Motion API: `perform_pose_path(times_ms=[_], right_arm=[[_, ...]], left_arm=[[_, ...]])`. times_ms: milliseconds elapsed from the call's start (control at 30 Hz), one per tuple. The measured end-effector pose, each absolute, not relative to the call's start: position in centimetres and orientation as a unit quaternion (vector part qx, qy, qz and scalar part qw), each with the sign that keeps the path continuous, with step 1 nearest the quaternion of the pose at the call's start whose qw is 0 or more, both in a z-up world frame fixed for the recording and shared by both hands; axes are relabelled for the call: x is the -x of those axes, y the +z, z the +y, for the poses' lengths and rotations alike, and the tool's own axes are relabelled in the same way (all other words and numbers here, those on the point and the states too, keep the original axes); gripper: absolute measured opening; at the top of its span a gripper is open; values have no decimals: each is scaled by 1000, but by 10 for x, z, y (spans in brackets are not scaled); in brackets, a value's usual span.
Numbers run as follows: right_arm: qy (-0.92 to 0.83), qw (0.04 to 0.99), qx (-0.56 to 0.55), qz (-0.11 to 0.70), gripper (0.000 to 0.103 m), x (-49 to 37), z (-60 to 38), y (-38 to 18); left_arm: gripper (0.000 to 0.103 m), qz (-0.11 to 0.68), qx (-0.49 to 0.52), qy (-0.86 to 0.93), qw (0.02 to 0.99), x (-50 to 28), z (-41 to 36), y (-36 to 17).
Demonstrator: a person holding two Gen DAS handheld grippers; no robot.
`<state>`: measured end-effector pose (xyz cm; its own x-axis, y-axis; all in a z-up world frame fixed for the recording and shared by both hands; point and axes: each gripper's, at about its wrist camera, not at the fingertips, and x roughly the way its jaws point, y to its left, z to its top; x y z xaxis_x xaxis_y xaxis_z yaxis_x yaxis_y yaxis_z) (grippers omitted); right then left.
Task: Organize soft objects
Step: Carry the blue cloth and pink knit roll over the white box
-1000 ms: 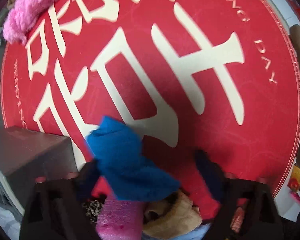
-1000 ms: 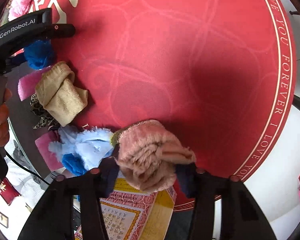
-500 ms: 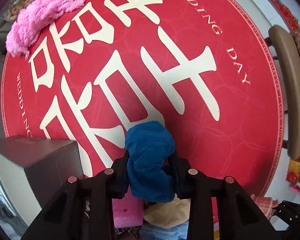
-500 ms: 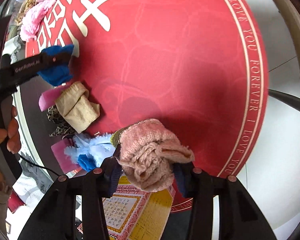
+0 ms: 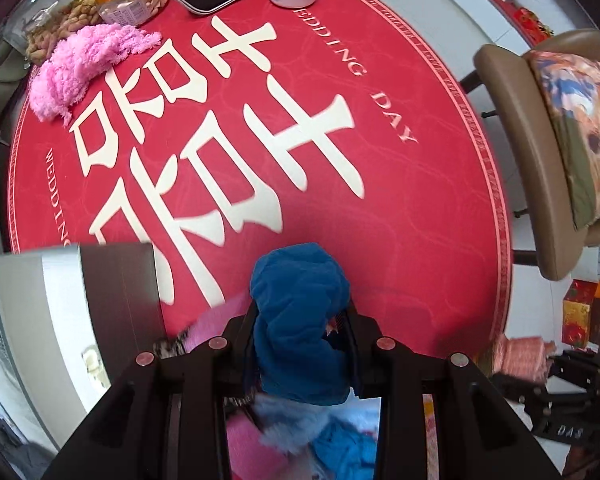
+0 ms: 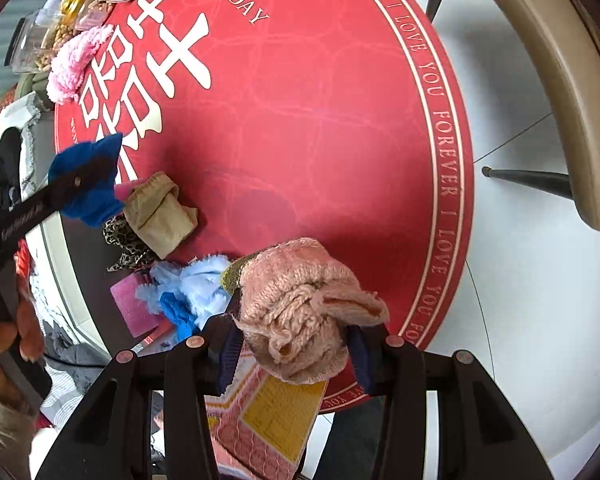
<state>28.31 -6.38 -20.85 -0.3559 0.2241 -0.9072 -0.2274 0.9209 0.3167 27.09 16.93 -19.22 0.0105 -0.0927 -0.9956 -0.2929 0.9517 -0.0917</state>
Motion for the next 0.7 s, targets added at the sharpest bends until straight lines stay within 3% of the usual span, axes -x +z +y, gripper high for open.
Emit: perform_pose_path(times_ms=[700], right_arm=[[332, 581, 55, 741, 49, -196, 14, -106]], left_arm=[[35, 672, 183, 90, 711, -117, 156, -118]])
